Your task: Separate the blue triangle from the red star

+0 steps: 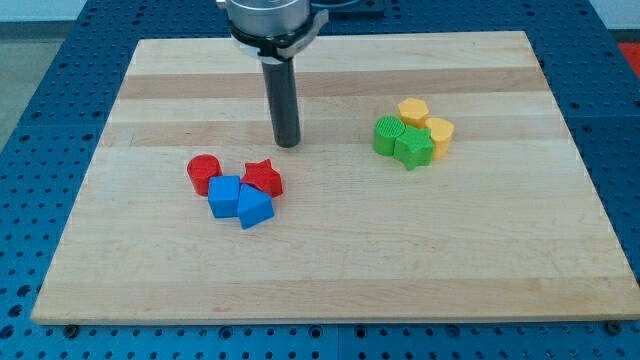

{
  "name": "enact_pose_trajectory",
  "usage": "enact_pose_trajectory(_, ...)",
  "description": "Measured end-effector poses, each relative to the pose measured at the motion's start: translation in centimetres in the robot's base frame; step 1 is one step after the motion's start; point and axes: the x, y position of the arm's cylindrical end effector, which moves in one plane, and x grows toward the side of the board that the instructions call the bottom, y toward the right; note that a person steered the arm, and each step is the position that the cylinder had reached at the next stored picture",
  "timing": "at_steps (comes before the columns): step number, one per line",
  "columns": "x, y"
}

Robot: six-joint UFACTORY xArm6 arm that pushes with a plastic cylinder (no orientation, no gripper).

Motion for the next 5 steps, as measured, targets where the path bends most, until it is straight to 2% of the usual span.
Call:
enact_pose_trajectory(1,1.1,1.5)
enact_pose_trajectory(3,6.8,1.5)
enact_pose_trajectory(4,7.2,1.5)
enact_pose_trajectory(5,9.7,0.6)
